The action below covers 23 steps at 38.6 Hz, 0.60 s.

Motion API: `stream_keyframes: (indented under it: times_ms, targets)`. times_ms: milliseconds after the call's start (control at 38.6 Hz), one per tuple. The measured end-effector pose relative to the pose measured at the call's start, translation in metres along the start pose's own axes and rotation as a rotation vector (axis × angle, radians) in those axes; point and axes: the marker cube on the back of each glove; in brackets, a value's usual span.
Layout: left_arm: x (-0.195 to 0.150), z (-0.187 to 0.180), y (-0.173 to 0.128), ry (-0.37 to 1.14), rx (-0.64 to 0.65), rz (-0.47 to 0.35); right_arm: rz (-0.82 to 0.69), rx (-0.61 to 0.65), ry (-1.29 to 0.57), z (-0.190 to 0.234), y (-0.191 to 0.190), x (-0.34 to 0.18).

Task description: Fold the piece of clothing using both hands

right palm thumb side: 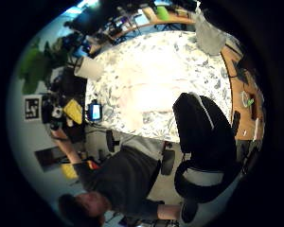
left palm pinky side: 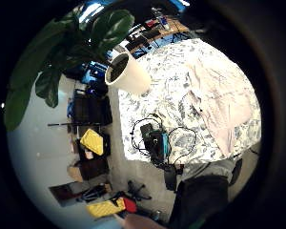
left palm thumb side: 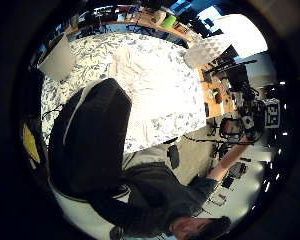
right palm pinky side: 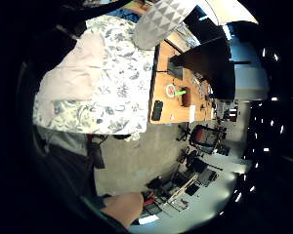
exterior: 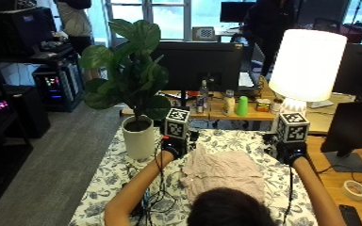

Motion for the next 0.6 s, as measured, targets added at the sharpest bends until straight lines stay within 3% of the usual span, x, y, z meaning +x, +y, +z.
stream_keyframes:
  times_ms: [207, 389, 596]
  targets:
    - [0.005, 0.001, 0.007, 0.001, 0.057, 0.025, -0.036, 0.063, -0.038, -0.013, -0.011, -0.018]
    - [0.008, 0.009, 0.024, -0.005, -0.035, 0.009, -0.036, 0.070, 0.001, -0.003, -0.029, -0.020]
    - [0.031, 0.051, 0.030, -0.051, -0.119, 0.127, -0.058, 0.029, 0.031, -0.002, -0.006, -0.028]
